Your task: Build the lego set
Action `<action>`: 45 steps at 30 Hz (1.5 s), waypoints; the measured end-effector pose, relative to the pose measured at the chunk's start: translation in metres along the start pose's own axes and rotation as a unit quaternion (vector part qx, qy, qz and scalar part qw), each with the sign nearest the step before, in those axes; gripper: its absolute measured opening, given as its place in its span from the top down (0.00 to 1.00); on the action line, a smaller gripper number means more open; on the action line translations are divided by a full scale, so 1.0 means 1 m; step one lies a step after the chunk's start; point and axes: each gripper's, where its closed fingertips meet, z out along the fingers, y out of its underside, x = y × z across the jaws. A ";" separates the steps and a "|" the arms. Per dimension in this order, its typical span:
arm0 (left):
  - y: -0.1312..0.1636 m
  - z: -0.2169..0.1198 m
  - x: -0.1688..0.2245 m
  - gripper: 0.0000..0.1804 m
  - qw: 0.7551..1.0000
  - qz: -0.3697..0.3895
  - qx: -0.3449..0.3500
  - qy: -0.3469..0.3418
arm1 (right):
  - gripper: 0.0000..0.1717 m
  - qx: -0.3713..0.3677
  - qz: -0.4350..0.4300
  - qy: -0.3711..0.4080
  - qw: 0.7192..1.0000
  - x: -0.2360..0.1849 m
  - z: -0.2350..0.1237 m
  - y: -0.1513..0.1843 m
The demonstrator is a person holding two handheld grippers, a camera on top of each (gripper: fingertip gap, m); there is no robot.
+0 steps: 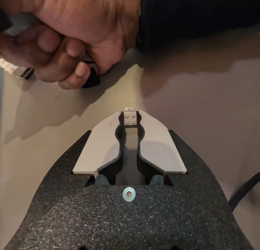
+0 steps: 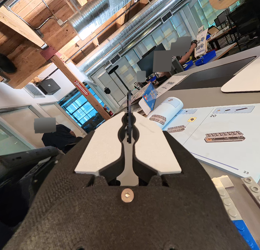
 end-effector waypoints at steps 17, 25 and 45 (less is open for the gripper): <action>-0.077 -0.099 -0.167 0.91 0.910 0.161 0.158 -0.347 | 0.97 -0.042 0.009 0.024 0.999 0.010 -0.003 0.005; -0.067 -0.104 -0.168 0.91 0.917 0.168 0.150 -0.329 | 0.97 -0.078 0.000 0.000 0.997 0.002 0.003 0.015; -0.061 -0.110 -0.156 0.91 0.927 0.146 0.201 -0.281 | 0.94 -0.093 -0.177 0.012 0.980 -0.013 0.005 0.020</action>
